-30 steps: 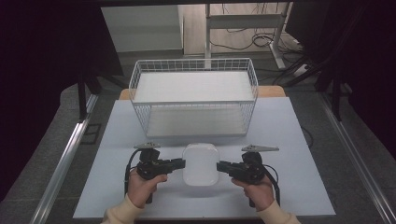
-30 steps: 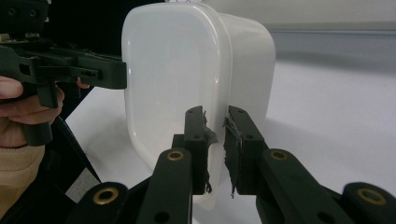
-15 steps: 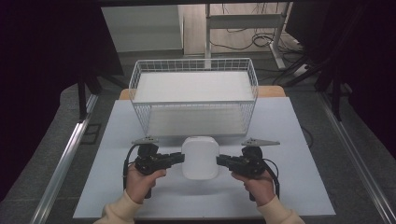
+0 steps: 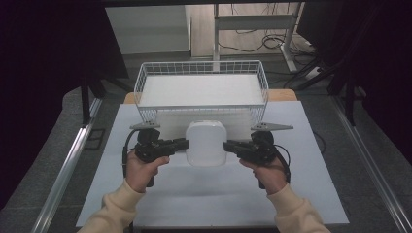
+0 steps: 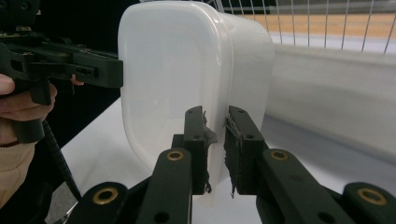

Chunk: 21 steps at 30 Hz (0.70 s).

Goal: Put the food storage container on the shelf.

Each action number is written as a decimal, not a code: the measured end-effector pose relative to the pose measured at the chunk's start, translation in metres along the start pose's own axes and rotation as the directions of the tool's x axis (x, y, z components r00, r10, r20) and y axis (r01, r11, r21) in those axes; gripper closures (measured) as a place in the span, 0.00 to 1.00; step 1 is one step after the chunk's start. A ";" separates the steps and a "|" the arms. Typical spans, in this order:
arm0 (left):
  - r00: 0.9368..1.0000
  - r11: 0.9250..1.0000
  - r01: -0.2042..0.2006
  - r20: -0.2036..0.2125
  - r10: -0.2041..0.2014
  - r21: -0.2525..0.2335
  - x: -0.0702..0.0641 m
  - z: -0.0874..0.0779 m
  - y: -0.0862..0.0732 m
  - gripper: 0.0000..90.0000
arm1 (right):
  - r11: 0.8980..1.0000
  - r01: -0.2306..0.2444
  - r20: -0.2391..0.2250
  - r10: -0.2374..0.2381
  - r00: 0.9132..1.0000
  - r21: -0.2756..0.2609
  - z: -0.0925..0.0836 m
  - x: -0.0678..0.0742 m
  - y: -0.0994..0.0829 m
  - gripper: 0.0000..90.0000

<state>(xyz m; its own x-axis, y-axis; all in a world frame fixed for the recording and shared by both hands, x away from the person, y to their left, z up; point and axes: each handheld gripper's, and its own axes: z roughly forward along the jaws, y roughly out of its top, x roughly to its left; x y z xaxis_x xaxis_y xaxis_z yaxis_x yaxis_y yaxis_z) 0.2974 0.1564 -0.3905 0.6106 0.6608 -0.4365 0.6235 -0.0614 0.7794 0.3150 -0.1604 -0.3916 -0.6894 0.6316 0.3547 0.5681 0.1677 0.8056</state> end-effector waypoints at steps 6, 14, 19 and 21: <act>1.000 1.000 -0.021 -0.004 0.021 -0.017 -0.001 -0.003 0.019 0.89 | 1.000 0.020 0.005 -0.020 1.000 -0.015 -0.003 0.000 0.020 0.88; 0.999 0.999 -0.039 -0.009 0.039 -0.029 -0.002 -0.007 0.046 0.89 | 0.999 0.036 0.004 -0.036 0.999 -0.039 -0.006 -0.002 0.045 0.88; 0.999 0.998 -0.048 -0.012 0.048 -0.039 -0.001 -0.011 0.059 0.89 | 0.998 0.049 0.001 -0.049 0.999 -0.044 -0.007 -0.002 0.060 0.88; 0.999 0.998 -0.046 -0.008 0.046 -0.042 0.000 -0.012 0.064 0.89 | 0.998 0.048 -0.001 -0.048 0.999 -0.045 -0.006 -0.003 0.065 0.88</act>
<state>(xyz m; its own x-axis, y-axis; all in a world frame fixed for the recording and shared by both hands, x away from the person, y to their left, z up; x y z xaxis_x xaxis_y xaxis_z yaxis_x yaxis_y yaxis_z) 0.3318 0.1617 -0.3352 0.6347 0.6634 -0.3964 0.5737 -0.0608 0.8168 0.3510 -0.1560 -0.3370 -0.7167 0.6219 0.3157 0.5133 0.1639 0.8424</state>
